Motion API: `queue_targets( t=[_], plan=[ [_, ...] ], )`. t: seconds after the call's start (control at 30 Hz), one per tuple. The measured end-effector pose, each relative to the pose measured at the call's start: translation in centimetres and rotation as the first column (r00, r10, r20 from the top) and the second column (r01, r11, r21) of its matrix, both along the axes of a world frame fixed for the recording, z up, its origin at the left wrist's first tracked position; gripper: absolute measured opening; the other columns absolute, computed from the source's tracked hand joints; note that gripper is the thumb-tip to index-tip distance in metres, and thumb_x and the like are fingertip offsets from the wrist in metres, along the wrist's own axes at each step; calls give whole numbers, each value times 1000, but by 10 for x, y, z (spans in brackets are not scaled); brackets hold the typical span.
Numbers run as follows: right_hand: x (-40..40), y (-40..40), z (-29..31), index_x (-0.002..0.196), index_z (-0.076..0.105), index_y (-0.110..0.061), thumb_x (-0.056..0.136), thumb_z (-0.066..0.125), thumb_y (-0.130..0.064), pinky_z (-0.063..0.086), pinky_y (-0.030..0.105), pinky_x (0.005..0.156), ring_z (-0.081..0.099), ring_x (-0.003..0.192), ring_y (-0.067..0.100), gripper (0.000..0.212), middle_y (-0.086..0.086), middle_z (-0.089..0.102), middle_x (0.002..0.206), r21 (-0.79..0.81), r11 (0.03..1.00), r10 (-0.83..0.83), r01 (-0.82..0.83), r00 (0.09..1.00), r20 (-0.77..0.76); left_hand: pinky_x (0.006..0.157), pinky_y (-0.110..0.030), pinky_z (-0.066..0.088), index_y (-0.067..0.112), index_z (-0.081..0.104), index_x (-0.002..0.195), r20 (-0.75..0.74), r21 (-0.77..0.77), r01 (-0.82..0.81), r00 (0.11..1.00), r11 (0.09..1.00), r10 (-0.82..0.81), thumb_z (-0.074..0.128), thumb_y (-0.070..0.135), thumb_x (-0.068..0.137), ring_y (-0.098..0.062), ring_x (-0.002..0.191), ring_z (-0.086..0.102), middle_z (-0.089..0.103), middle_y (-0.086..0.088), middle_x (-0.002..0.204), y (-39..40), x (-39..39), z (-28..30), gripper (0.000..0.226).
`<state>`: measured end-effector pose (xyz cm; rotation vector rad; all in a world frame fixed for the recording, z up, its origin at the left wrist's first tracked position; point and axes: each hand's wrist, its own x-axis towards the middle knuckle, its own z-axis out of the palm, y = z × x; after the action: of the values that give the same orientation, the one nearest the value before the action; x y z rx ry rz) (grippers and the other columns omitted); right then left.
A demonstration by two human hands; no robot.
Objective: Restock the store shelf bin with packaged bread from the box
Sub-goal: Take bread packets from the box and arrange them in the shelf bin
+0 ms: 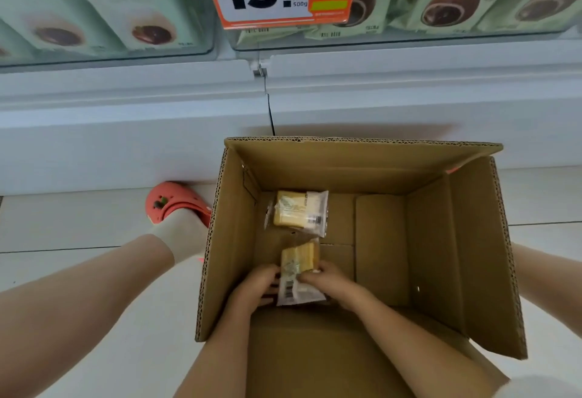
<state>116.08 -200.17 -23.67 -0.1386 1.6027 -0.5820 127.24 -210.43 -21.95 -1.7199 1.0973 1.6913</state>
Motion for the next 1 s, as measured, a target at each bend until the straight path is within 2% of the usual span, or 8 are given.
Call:
queue_targets(
  t=[0.17,0.3,0.37,0.5,0.6,0.73,0.8,1.0],
  plan=[
    [-16,11,46,124,55,-19,83,67,-20,51,26,81,60,101,14,43,0,63,115,-139,946,199,-292,865,-460,101,-48,40,13,47,125,-246,332,-382,848,863,470,35,65,91,-36,121,49,48,-18,135,2,-12,26,63],
    [-13,29,84,124,49,-21,76,75,-20,57,32,72,64,103,23,55,3,60,122,72,701,305,-710,206,-930,102,-57,39,17,48,132,-406,481,-467,631,742,660,49,62,85,-38,121,52,53,-17,134,8,-25,60,65],
    [-15,37,95,113,56,-21,50,91,-17,58,31,66,67,102,24,71,4,65,117,91,655,247,-751,98,-964,93,-53,47,14,47,134,-459,446,-510,575,736,677,55,37,87,-35,115,58,59,-17,127,12,-24,75,53],
    [-29,53,112,132,46,-24,73,78,-16,32,40,112,34,138,15,68,-4,43,145,-134,584,104,-800,238,-966,89,-47,49,7,42,136,-572,414,-522,488,746,659,56,11,75,-35,110,61,61,-21,123,19,-13,99,63],
    [-34,58,126,142,21,-40,78,68,-52,-3,28,117,-6,144,0,80,-22,10,153,-289,667,27,-686,410,-912,92,-48,48,9,43,131,-637,406,-519,430,752,640,54,4,75,-35,107,61,61,-20,120,21,-5,118,57],
    [-29,44,159,139,16,-39,79,72,-33,42,15,97,36,123,-18,82,-33,25,135,-674,735,-368,-73,792,-487,83,-47,56,11,40,137,-699,445,-465,354,766,621,56,0,78,-37,110,60,59,-21,126,25,3,132,62],
    [-30,41,165,139,24,-32,82,69,-24,54,16,75,56,107,-5,73,-22,42,126,-669,731,-427,135,855,-294,86,-50,55,13,37,141,-731,454,-436,315,777,605,66,-2,72,-39,116,57,56,-22,131,28,4,135,76],
    [-41,41,201,128,51,-20,72,68,-36,57,33,83,66,102,15,61,-2,66,115,-639,728,-432,250,891,-144,90,-40,54,14,55,131,-869,395,-266,203,879,452,85,7,63,-34,118,57,54,-20,133,23,3,167,75]
  ],
)
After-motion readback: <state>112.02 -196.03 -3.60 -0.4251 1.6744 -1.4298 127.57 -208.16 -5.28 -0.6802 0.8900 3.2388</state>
